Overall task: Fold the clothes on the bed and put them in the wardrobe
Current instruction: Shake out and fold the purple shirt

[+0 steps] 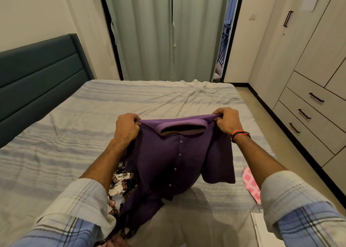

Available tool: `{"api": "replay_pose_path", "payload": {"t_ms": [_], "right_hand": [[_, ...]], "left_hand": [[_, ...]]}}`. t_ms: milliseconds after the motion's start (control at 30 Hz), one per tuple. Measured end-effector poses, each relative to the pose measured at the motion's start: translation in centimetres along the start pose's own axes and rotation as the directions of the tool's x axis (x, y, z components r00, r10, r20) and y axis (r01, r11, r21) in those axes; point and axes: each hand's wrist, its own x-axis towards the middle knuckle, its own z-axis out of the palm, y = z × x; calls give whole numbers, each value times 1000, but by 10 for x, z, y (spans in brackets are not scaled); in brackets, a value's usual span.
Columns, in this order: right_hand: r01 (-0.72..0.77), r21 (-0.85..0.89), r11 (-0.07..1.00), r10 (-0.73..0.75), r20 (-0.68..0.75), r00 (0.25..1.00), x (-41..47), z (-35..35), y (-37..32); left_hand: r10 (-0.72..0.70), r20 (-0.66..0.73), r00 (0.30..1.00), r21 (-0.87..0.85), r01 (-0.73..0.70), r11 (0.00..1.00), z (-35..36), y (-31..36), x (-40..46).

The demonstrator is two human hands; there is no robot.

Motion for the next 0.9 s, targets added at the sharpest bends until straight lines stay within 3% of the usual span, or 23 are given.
{"api": "replay_pose_path", "payload": {"t_ms": [167, 300, 467, 600, 700, 900], "right_hand": [[-29, 55, 998, 37, -149, 988, 15, -22, -22], [-110, 289, 951, 165, -175, 971, 36, -43, -30], [-114, 498, 859, 244, -203, 948, 45, -86, -59], [-32, 460, 887, 207, -335, 919, 76, -108, -49], [12, 414, 910, 176, -414, 893, 65, -136, -81], [63, 323, 944, 114, -500, 858, 71, -167, -98]], "left_hand": [[-91, -164, 982, -201, 57, 978, -20, 32, 12], [-144, -209, 967, -341, 66, 938, -43, 61, 31], [-97, -312, 945, -273, 9, 962, -74, 96, 52], [-56, -367, 928, -272, -50, 961, -93, 117, 67], [-29, -397, 918, -272, -87, 958, -105, 128, 78], [31, -435, 900, -228, -144, 963, -125, 146, 87]]}}
